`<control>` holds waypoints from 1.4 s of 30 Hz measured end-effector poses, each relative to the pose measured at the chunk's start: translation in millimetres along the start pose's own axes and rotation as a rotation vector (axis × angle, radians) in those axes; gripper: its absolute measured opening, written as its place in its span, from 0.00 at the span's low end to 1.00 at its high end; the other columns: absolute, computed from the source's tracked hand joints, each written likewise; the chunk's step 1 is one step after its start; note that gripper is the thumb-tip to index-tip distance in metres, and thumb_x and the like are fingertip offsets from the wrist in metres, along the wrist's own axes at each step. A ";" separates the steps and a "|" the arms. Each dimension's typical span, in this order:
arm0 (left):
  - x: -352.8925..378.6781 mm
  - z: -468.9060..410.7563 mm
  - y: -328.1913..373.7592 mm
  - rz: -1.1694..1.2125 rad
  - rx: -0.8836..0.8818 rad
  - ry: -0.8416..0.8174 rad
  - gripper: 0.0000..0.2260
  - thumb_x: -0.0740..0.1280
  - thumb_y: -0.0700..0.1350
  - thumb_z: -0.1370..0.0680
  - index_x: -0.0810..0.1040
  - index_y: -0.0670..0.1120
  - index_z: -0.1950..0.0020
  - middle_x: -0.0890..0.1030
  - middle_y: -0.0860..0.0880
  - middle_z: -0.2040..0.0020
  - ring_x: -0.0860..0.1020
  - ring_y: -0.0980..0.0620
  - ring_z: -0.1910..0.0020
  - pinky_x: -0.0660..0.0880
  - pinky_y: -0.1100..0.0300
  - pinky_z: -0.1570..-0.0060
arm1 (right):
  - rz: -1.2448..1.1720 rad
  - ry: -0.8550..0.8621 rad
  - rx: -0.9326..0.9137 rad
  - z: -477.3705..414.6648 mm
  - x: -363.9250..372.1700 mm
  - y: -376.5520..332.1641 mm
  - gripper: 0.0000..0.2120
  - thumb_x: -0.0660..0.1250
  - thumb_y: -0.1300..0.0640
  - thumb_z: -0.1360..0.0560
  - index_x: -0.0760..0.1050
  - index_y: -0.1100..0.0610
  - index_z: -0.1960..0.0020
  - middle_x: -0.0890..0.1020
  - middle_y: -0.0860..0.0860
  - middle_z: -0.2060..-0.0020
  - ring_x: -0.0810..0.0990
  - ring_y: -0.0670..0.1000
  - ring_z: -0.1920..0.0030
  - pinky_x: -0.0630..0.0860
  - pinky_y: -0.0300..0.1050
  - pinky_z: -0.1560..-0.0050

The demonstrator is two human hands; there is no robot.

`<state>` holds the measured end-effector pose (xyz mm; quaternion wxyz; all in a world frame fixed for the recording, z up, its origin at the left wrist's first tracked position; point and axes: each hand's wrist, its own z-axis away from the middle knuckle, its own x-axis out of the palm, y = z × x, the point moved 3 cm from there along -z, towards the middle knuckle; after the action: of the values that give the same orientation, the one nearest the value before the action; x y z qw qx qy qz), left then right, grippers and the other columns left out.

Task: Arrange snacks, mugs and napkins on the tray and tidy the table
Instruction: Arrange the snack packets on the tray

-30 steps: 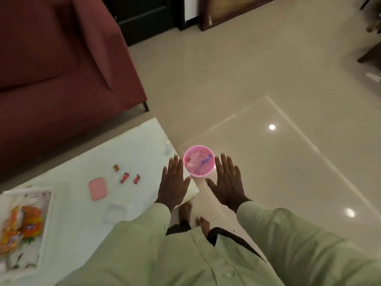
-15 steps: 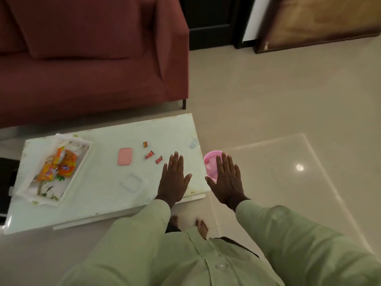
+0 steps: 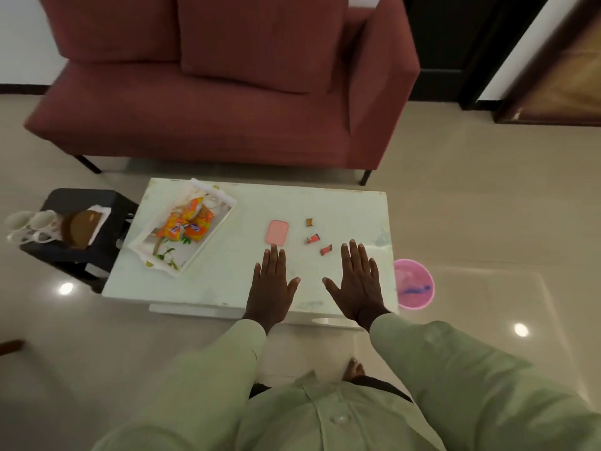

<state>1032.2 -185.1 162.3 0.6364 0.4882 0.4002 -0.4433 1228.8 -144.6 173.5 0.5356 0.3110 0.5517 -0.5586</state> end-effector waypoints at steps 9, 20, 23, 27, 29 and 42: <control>-39.0 27.8 -173.9 0.013 -0.089 0.009 0.33 0.53 0.58 0.18 0.46 0.42 0.20 0.43 0.43 0.20 0.44 0.45 0.21 0.50 0.47 0.24 | 0.015 -0.024 -0.047 -9.2 48.3 -156.7 0.42 0.55 0.35 0.23 0.42 0.56 0.19 0.43 0.54 0.19 0.40 0.55 0.20 0.45 0.56 0.22; -63.6 -4.4 -253.5 0.076 -0.158 0.009 0.33 0.53 0.58 0.19 0.46 0.43 0.21 0.44 0.44 0.20 0.44 0.46 0.21 0.50 0.47 0.23 | 0.057 -0.045 -0.088 -65.5 64.8 -224.3 0.41 0.53 0.35 0.23 0.42 0.55 0.19 0.43 0.54 0.19 0.40 0.55 0.20 0.44 0.57 0.21; -71.7 -17.8 -265.0 0.089 -0.173 0.001 0.33 0.53 0.58 0.19 0.46 0.43 0.21 0.45 0.44 0.20 0.44 0.46 0.21 0.50 0.47 0.23 | 0.075 -0.076 -0.111 -82.7 65.7 -235.1 0.42 0.52 0.34 0.23 0.41 0.56 0.19 0.44 0.54 0.20 0.41 0.55 0.20 0.44 0.57 0.21; -79.0 -30.6 -284.0 0.119 -0.232 0.006 0.33 0.54 0.59 0.19 0.47 0.43 0.21 0.46 0.44 0.20 0.45 0.46 0.21 0.51 0.47 0.24 | 0.071 -0.086 -0.179 -105.0 66.4 -249.8 0.41 0.52 0.34 0.23 0.43 0.55 0.19 0.44 0.54 0.20 0.42 0.55 0.20 0.43 0.56 0.22; -81.0 -36.4 -292.2 0.123 -0.248 -0.005 0.33 0.54 0.59 0.19 0.47 0.43 0.21 0.47 0.44 0.20 0.45 0.46 0.21 0.51 0.47 0.24 | 0.063 -0.093 -0.184 -116.0 66.2 -256.4 0.41 0.52 0.34 0.23 0.43 0.55 0.19 0.45 0.53 0.20 0.42 0.55 0.20 0.43 0.55 0.22; -111.2 -107.8 -394.3 0.511 -0.353 -0.199 0.23 0.58 0.56 0.19 0.68 0.46 0.27 0.73 0.46 0.29 0.71 0.47 0.30 0.68 0.49 0.31 | -0.376 -0.221 0.143 -177.9 109.9 -338.9 0.38 0.63 0.41 0.22 0.51 0.54 0.20 0.66 0.53 0.24 0.63 0.54 0.25 0.60 0.51 0.26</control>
<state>615.5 -112.0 140.1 0.8378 0.4092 0.2715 -0.2386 840.8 -65.6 131.2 0.4561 0.1767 0.4969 -0.7168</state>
